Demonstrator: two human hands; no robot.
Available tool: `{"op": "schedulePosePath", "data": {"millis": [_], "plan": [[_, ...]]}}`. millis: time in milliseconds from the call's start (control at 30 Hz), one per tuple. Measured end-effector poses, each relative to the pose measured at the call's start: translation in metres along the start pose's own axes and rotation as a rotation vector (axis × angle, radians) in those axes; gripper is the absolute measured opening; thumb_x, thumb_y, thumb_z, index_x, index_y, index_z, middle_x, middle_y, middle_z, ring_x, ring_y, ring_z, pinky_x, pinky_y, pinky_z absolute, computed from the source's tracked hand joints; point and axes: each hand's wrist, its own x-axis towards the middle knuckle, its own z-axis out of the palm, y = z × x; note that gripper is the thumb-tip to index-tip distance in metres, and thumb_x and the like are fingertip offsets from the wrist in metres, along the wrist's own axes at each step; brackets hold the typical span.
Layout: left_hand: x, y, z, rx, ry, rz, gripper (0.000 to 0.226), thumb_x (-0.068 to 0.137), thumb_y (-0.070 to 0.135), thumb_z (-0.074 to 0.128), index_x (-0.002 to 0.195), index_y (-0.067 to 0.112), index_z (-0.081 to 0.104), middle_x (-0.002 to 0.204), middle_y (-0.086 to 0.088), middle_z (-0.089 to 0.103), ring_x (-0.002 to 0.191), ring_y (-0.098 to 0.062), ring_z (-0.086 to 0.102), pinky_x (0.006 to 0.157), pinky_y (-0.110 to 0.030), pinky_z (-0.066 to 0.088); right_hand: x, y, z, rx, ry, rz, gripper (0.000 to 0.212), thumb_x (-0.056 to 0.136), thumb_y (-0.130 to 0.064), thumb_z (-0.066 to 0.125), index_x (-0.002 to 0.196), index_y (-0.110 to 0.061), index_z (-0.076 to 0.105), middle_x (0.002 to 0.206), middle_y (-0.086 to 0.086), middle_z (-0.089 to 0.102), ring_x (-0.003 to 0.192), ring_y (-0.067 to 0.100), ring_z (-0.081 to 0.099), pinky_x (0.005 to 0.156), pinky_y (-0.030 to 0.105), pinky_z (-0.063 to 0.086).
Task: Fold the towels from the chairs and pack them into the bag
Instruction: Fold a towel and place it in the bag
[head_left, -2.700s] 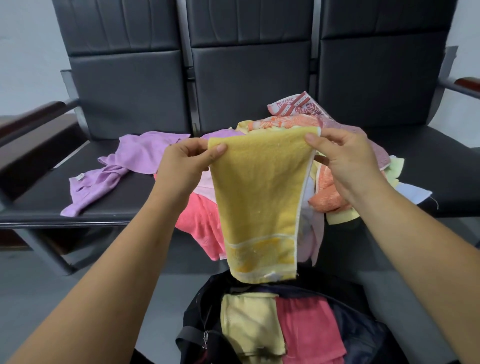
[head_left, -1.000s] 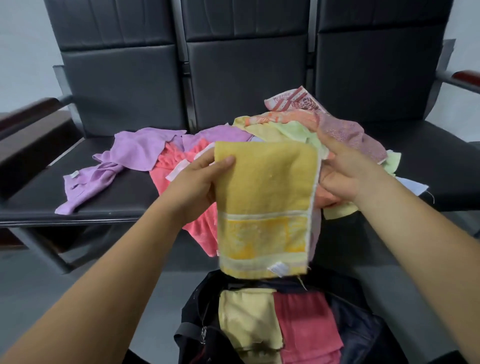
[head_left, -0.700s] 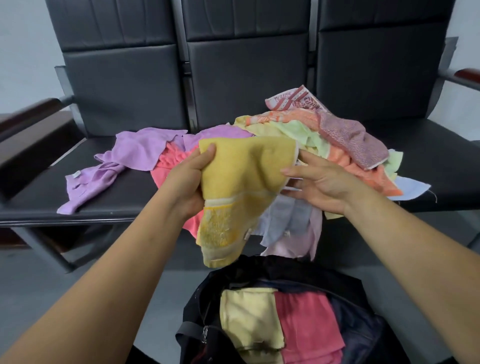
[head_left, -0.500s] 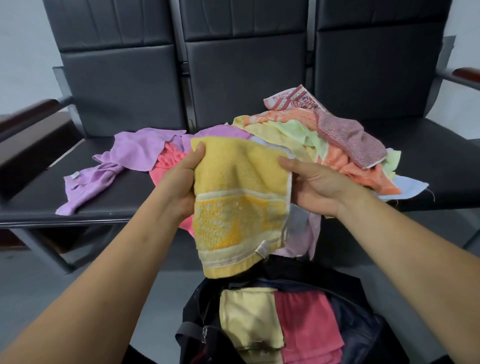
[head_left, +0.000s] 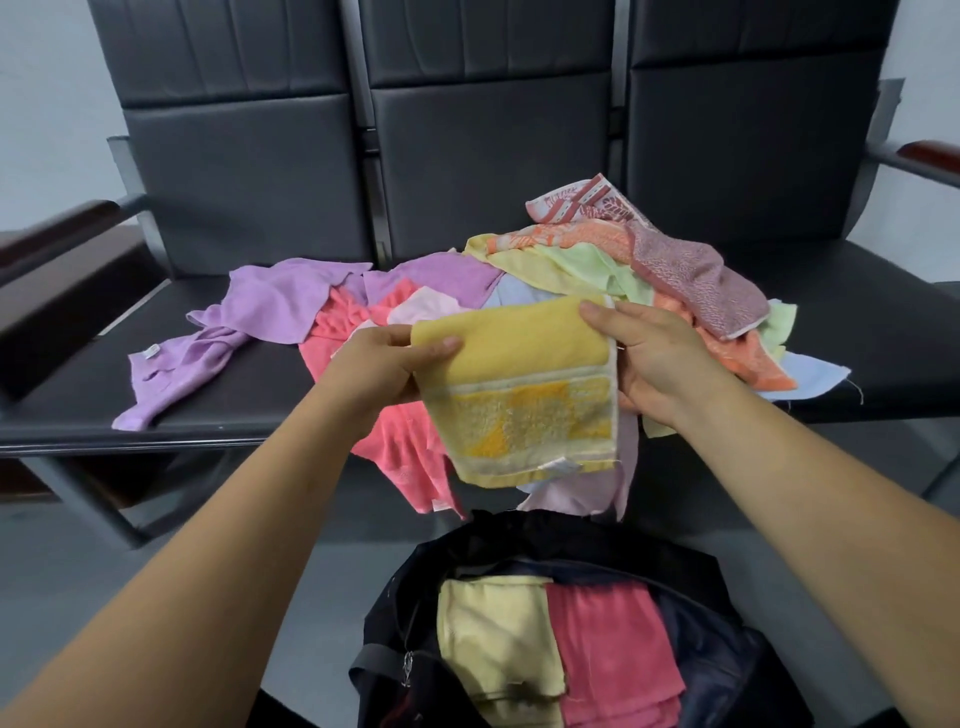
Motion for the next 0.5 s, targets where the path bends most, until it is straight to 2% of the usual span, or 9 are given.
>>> {"op": "schedulePosePath", "data": {"millis": [100,167,267,333,400,500], "plan": [[0.0,0.0,0.01,-0.044,0.061,-0.006,0.029,0.085,0.031,0.078,0.104,0.01,0.076,0.106,-0.012,0.076,0.091,-0.024,0.071,0.092,-0.044,0.057,0.0,-0.002,0.003,0.154,0.038,0.043,0.026,0.094,-0.019,0.07,0.112,0.0,0.071,0.109,0.02,0.075,0.102,0.033,0.073,0.095,0.052,0.057],[0.001,-0.001,0.015,-0.148,0.062,-0.021,0.028,0.089,0.029,0.074,0.107,0.008,0.074,0.104,-0.01,0.076,0.092,-0.023,0.071,0.089,-0.042,0.057,-0.001,-0.008,0.004,0.273,0.006,0.082,0.028,0.096,-0.022,0.067,0.116,-0.003,0.07,0.113,0.018,0.075,0.107,0.032,0.072,0.09,0.051,0.059],[0.003,-0.002,0.013,-0.327,-0.002,-0.039,0.03,0.095,0.024,0.067,0.117,0.004,0.07,0.112,-0.008,0.076,0.102,-0.023,0.073,0.09,-0.038,0.058,-0.004,-0.018,0.0,0.247,-0.142,0.099,0.028,0.096,-0.011,0.061,0.121,0.003,0.065,0.119,0.022,0.071,0.11,0.034,0.07,0.081,0.046,0.063],[0.006,-0.003,0.009,-0.281,-0.027,0.006,0.026,0.095,0.016,0.065,0.115,0.001,0.07,0.109,-0.01,0.076,0.1,-0.024,0.072,0.085,-0.035,0.059,-0.002,-0.018,-0.006,0.18,-0.12,0.069,0.034,0.09,0.0,0.063,0.122,0.01,0.062,0.119,0.026,0.069,0.106,0.033,0.072,0.078,0.039,0.063],[0.005,-0.003,0.006,-0.209,-0.012,0.075,0.024,0.089,0.016,0.069,0.109,0.004,0.073,0.107,-0.01,0.077,0.1,-0.024,0.073,0.085,-0.034,0.057,0.001,-0.014,-0.01,0.092,-0.013,0.011,0.028,0.087,0.006,0.066,0.114,0.013,0.064,0.109,0.024,0.072,0.092,0.027,0.074,0.075,0.032,0.063],[0.003,-0.003,0.009,-0.139,0.04,0.205,0.025,0.084,0.018,0.074,0.108,0.009,0.075,0.11,-0.01,0.076,0.107,-0.025,0.072,0.095,-0.036,0.054,0.006,-0.009,-0.015,-0.029,0.082,-0.1,0.008,0.088,0.005,0.069,0.095,0.002,0.071,0.088,0.012,0.076,0.082,0.019,0.073,0.071,0.025,0.06]]}}
